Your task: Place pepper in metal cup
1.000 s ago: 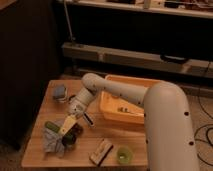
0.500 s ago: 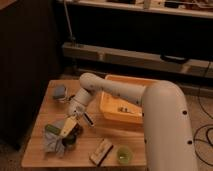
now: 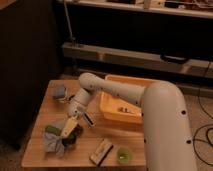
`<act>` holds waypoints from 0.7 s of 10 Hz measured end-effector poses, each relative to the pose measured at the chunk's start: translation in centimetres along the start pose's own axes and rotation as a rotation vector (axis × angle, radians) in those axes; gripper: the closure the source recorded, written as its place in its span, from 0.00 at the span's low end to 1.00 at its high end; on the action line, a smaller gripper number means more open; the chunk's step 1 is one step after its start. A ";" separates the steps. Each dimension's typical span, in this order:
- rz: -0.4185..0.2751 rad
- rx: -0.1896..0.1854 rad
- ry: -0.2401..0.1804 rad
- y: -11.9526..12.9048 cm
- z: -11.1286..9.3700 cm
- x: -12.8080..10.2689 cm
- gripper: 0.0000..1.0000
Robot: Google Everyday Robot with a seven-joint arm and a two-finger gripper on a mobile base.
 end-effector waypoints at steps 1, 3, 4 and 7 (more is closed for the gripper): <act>-0.014 -0.006 -0.008 0.0 0.0 0.1 1.00; -0.040 -0.022 -0.022 -0.1 0.0 0.1 1.00; -0.045 -0.029 -0.025 -0.1 0.1 0.2 1.00; -0.045 -0.048 -0.030 -0.4 0.4 0.5 1.00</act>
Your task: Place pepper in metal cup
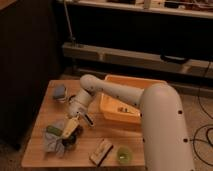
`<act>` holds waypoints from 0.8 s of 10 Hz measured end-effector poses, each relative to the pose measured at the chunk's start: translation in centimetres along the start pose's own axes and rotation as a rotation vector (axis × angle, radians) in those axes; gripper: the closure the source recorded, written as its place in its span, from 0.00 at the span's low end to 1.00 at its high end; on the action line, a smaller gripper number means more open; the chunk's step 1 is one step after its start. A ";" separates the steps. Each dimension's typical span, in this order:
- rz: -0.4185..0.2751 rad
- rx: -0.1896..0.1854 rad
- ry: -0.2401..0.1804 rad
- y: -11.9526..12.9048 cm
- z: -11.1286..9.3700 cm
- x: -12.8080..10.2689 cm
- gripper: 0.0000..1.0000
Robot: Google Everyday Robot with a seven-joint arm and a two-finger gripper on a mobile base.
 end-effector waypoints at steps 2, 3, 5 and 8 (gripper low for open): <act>0.007 -0.010 0.002 -0.3 0.3 0.5 1.00; 0.010 -0.011 0.002 -0.4 0.3 0.6 1.00; 0.015 -0.014 0.006 -0.5 0.5 1.0 1.00; 0.028 -0.019 0.011 -0.8 0.6 1.3 0.99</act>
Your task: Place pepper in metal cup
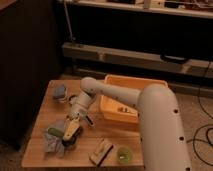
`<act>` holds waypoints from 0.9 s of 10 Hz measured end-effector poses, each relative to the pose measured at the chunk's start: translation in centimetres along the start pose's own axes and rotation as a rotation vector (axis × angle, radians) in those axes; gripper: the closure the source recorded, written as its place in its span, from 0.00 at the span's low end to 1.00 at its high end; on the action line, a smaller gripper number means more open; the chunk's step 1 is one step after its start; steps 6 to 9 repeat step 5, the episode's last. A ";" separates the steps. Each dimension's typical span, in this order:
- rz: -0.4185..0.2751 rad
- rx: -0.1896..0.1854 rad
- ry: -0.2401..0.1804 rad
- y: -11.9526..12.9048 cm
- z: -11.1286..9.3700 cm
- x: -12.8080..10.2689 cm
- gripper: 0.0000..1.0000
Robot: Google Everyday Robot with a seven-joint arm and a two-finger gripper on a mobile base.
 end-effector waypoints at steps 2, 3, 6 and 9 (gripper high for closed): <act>0.008 -0.004 0.007 -0.1 0.1 0.0 0.86; 0.011 -0.006 0.013 -0.2 0.1 0.0 0.74; 0.015 -0.006 0.020 -0.3 0.1 0.0 0.57; 0.015 -0.006 0.020 -0.3 0.1 0.0 0.57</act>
